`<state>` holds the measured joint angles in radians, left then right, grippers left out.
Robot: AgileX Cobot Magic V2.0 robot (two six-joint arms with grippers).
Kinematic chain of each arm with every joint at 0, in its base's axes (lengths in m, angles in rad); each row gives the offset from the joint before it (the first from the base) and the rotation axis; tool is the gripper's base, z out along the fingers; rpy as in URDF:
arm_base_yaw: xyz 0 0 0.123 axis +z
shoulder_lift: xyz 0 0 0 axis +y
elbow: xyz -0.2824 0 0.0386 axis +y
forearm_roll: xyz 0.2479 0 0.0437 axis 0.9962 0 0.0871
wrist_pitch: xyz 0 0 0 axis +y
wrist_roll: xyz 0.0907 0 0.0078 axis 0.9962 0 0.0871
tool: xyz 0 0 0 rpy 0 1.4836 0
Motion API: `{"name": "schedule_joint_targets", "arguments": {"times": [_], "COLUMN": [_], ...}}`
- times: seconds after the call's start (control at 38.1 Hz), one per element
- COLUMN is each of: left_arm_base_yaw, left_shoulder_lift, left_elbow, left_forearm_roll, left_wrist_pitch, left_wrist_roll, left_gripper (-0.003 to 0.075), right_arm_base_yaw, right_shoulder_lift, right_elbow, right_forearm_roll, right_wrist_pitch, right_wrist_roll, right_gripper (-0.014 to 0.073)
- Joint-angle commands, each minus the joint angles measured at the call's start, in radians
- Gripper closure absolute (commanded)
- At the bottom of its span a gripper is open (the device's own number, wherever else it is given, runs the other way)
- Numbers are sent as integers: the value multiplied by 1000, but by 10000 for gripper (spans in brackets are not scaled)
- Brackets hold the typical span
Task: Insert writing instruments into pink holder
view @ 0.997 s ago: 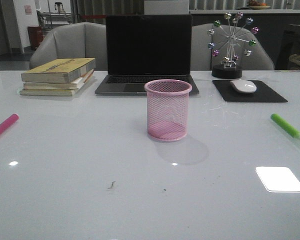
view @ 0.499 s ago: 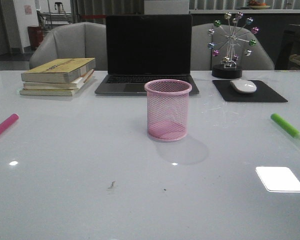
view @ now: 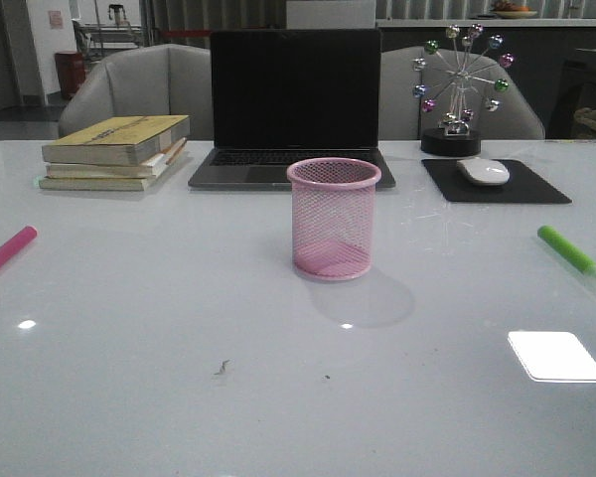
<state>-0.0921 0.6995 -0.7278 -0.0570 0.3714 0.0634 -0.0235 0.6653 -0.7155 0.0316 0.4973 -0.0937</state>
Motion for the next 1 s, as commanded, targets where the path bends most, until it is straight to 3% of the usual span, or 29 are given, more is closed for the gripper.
{"name": "schedule_joint_targets", "arguments": {"times": [0.0, 0.68, 0.97], "left_arm_base_yaw": [3, 3, 3], "left_shoulder_lift": [-2, -2, -2], "left_elbow": [-29, -29, -29], "left_forearm_roll": [-14, -14, -14], "left_wrist_pitch": [-91, -91, -91], "left_wrist_roll": [-5, -5, -5], "left_gripper": [627, 627, 627], "right_arm_base_yaw": [1, 1, 1], "right_shoulder_lift": [4, 4, 4], "right_elbow": [-34, -34, -34], "right_forearm_roll": [-10, -10, -10], "right_wrist_pitch": [-77, -76, -9], "right_wrist_roll": [-7, -7, -7], "right_gripper": [536, 536, 522]}}
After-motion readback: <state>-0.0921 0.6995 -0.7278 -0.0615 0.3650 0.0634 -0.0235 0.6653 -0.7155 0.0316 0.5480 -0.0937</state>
